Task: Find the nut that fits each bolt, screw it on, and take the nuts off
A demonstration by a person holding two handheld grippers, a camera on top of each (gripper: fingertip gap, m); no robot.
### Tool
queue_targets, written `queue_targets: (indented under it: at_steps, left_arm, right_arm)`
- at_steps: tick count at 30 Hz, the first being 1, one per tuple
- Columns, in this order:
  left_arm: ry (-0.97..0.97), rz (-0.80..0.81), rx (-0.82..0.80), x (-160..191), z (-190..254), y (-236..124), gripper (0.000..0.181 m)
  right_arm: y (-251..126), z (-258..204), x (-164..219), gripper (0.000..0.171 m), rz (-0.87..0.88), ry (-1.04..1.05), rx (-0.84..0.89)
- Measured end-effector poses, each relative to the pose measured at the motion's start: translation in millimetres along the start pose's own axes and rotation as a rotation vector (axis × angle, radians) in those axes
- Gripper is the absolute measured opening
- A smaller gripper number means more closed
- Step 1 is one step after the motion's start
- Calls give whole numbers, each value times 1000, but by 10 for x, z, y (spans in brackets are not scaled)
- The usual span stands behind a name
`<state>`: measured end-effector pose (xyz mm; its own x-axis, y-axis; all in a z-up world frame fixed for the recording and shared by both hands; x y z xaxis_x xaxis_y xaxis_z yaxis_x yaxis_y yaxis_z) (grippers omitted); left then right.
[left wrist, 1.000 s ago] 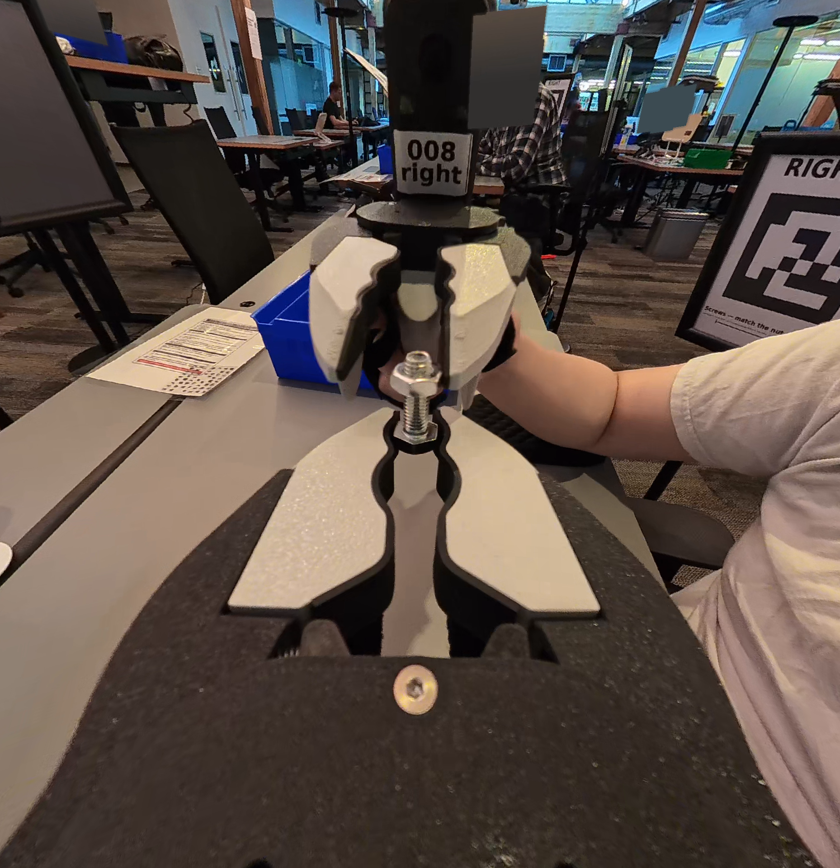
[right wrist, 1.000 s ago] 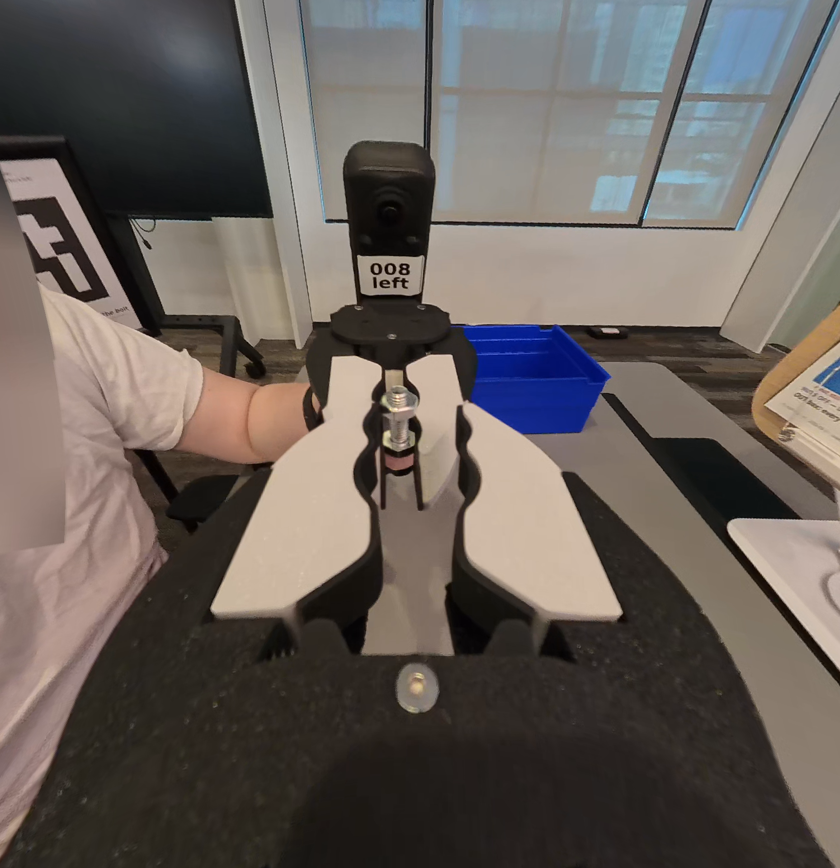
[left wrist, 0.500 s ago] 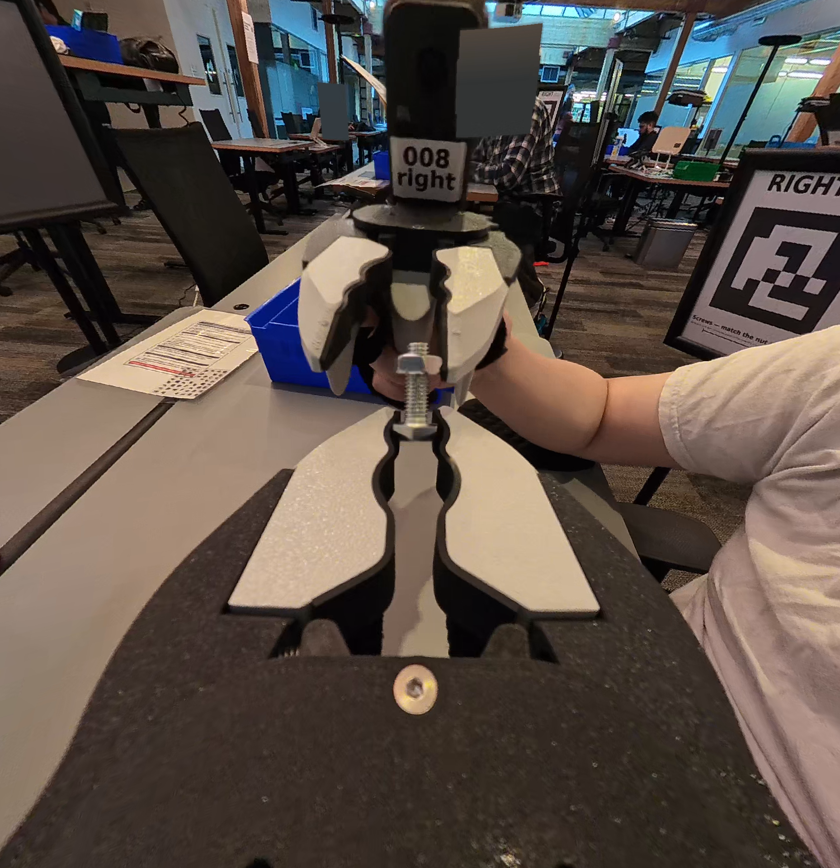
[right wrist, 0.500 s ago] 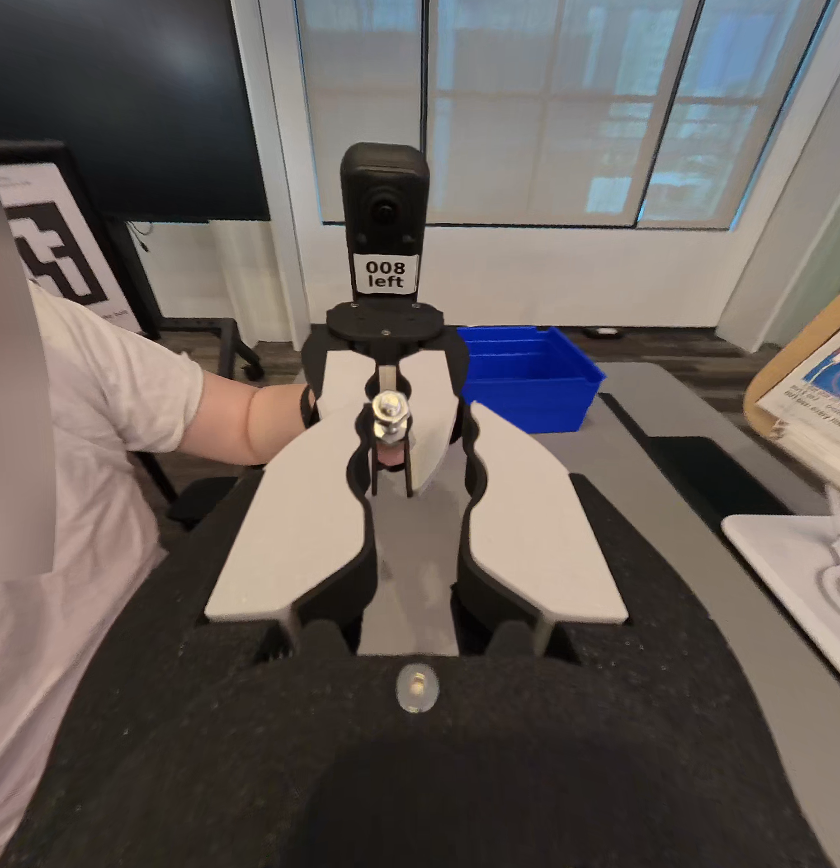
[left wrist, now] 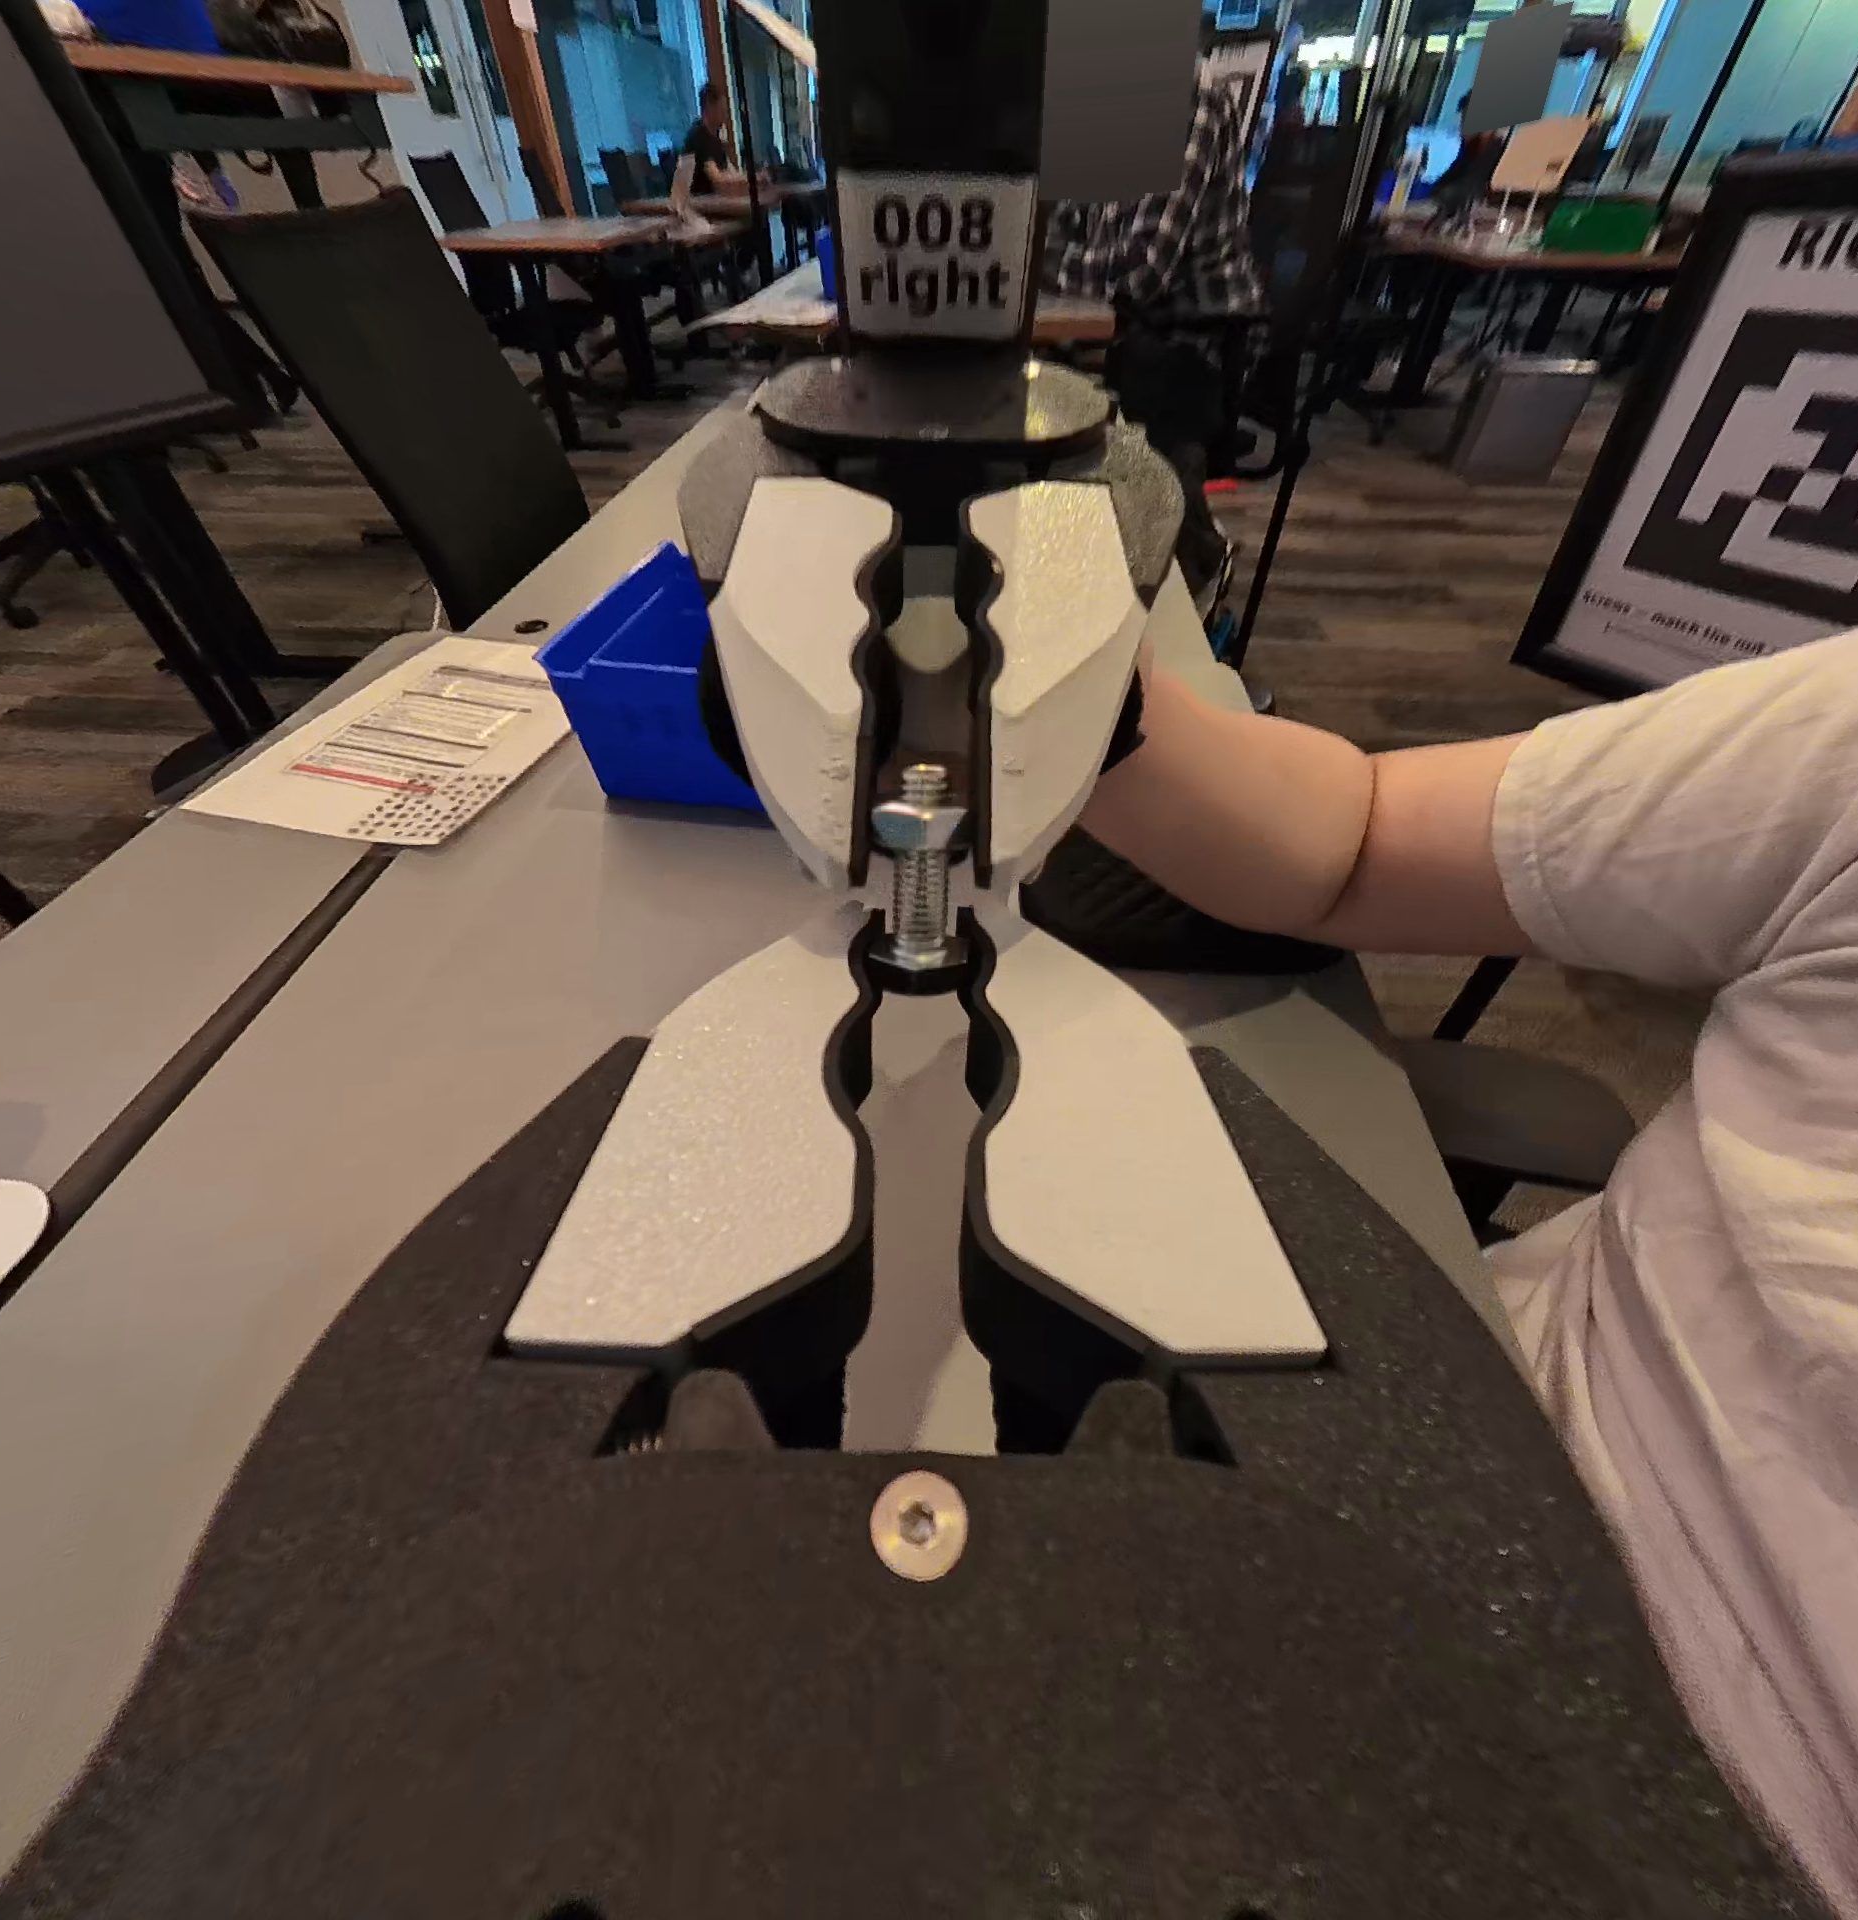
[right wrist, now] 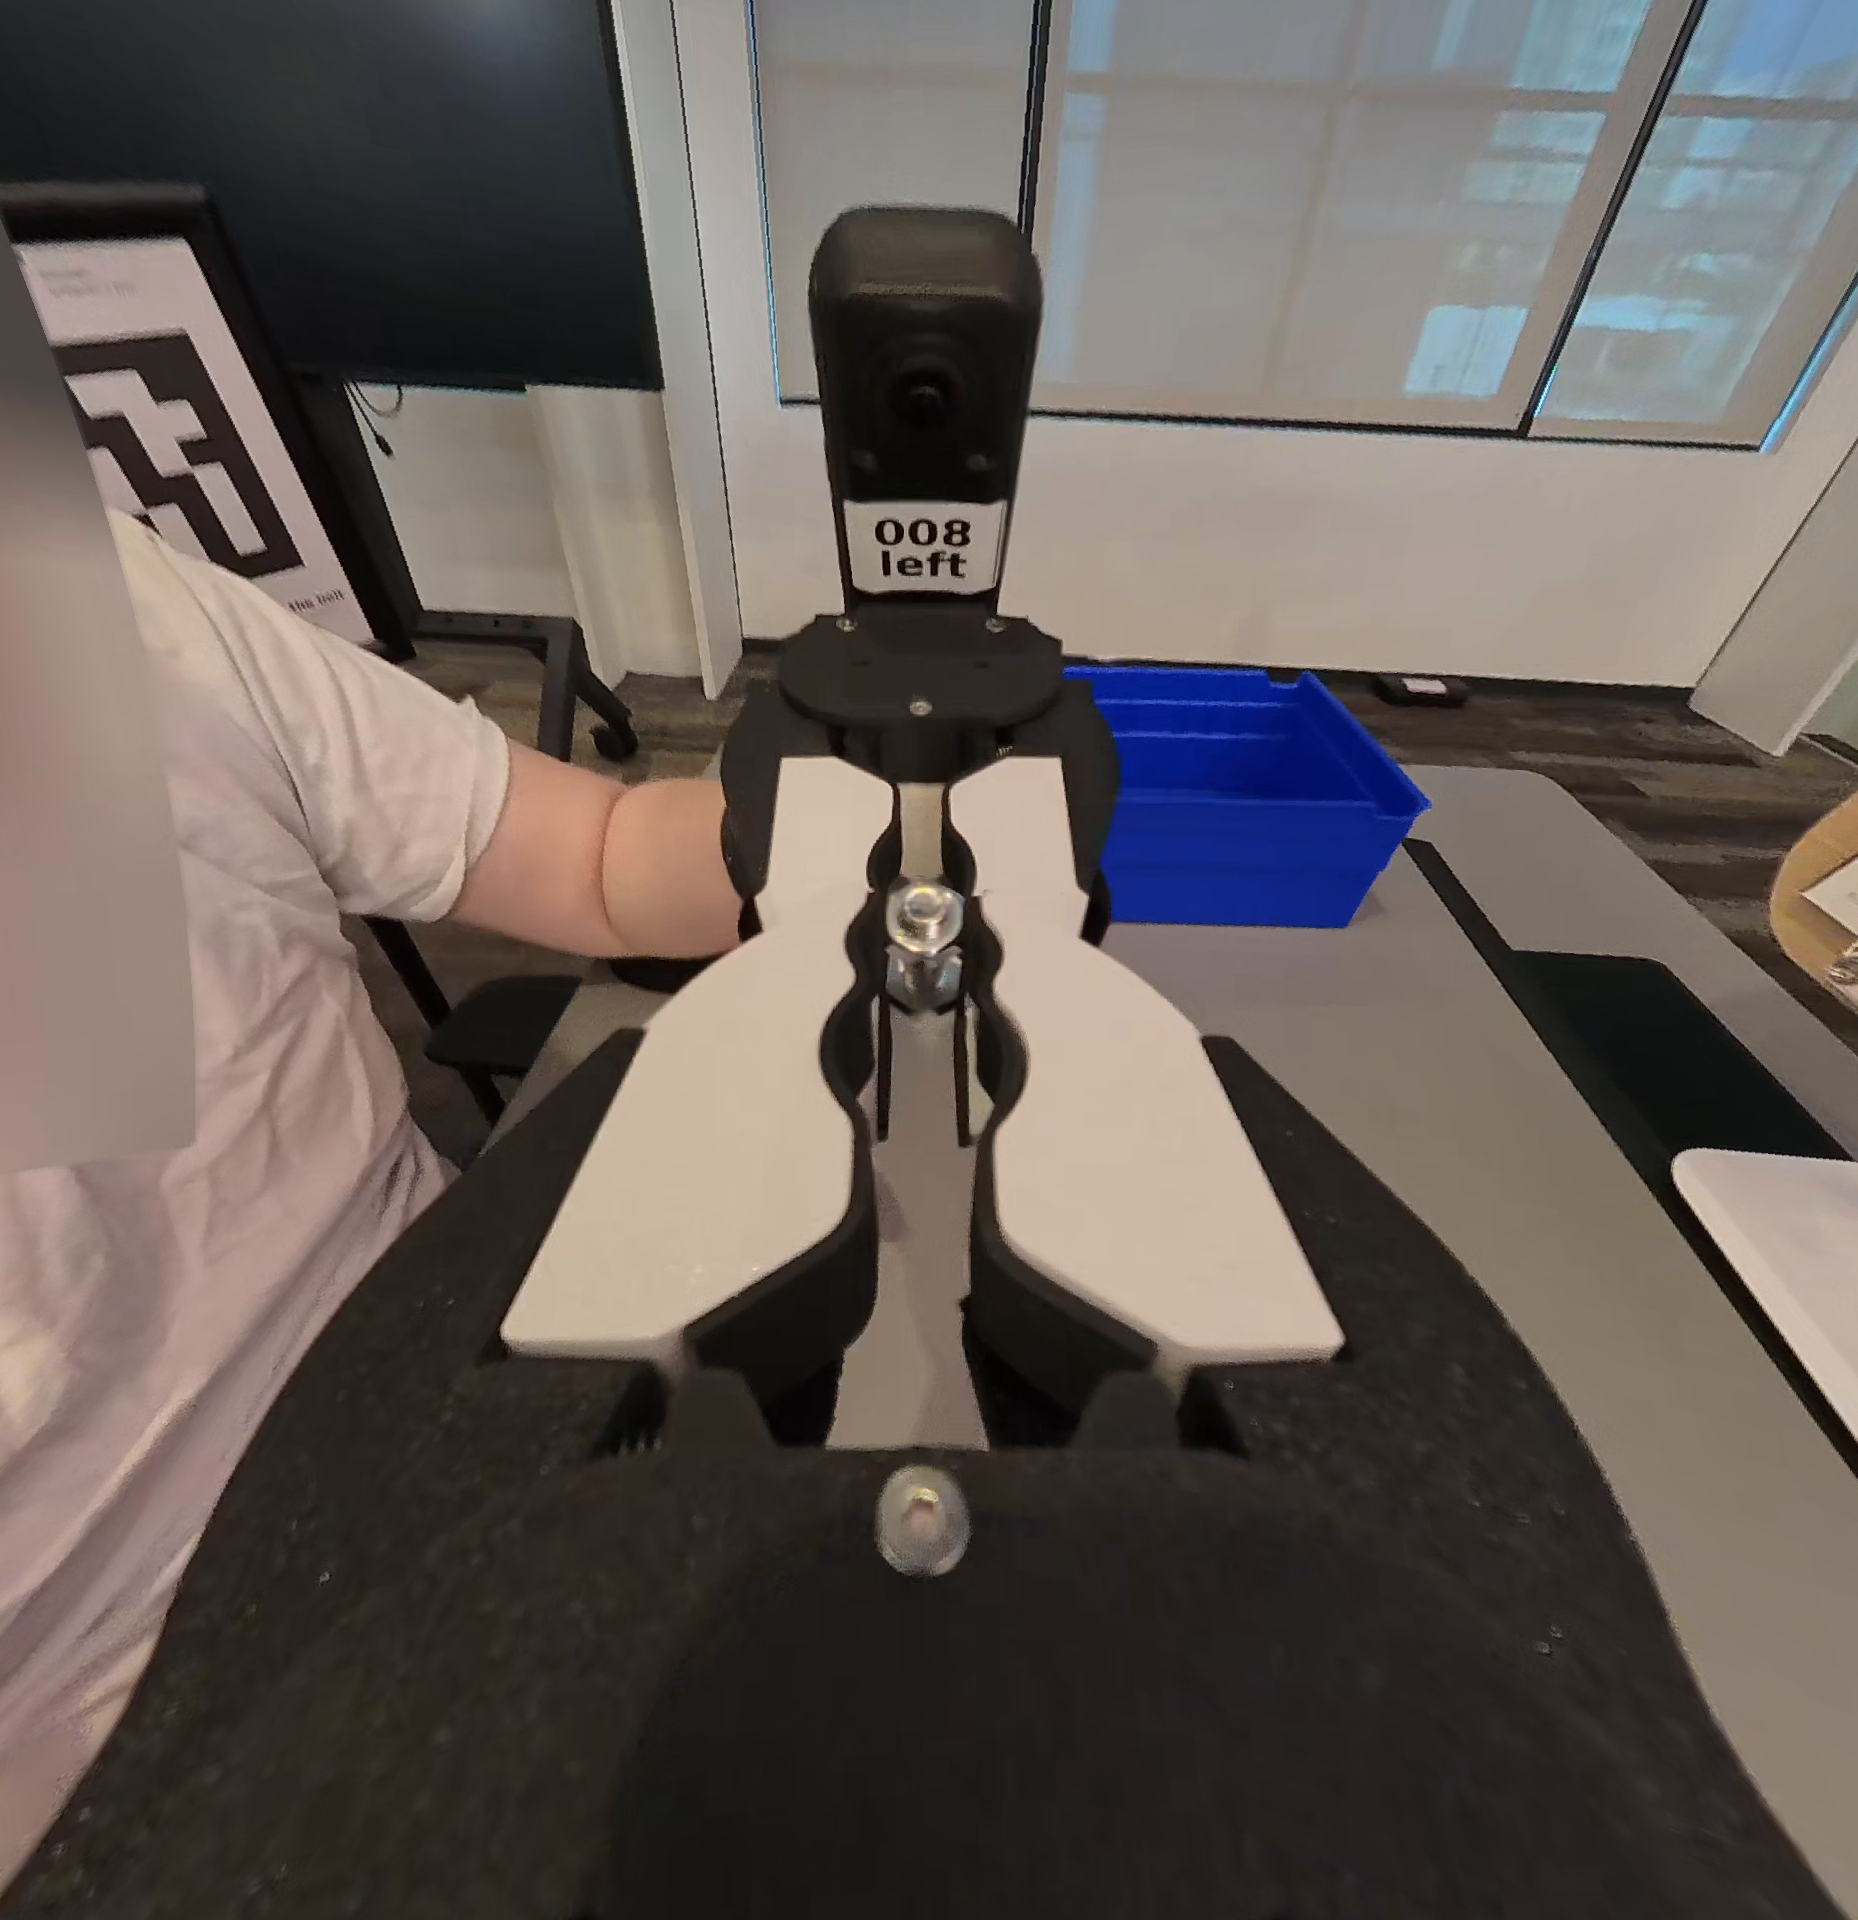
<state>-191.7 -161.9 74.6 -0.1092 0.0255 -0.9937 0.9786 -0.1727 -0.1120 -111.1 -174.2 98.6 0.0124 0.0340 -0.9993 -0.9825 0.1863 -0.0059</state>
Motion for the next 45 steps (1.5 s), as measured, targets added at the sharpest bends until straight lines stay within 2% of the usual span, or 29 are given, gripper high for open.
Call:
queue_targets:
  at_steps: [5, 24, 45]
  left_arm:
    - [22, -8, -12, 11, 17, 21, 11]
    - [8, 18, -4, -2, 14, 21, 15]
    - [24, 32, -22, -10, 4, 19, 10]
  right_arm:
    - [21, -35, -8, 14, -39, -40, 25]
    - [19, -19, -37, 14, 28, -27, 21]
    - [21, -9, -17, 14, 25, -17, 10]
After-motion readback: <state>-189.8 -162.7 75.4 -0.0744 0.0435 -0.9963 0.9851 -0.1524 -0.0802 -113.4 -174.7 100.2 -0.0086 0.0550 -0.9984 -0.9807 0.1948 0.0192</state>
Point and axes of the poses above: each gripper's, where its closed fingertips meet, y out along the fingers, x out of its underside, z = x × y across the jaws, the point moved 6 cm from there along -y, back along the fingers, and after that the axes turned 6 degrees about z, right-handed, at the moved point
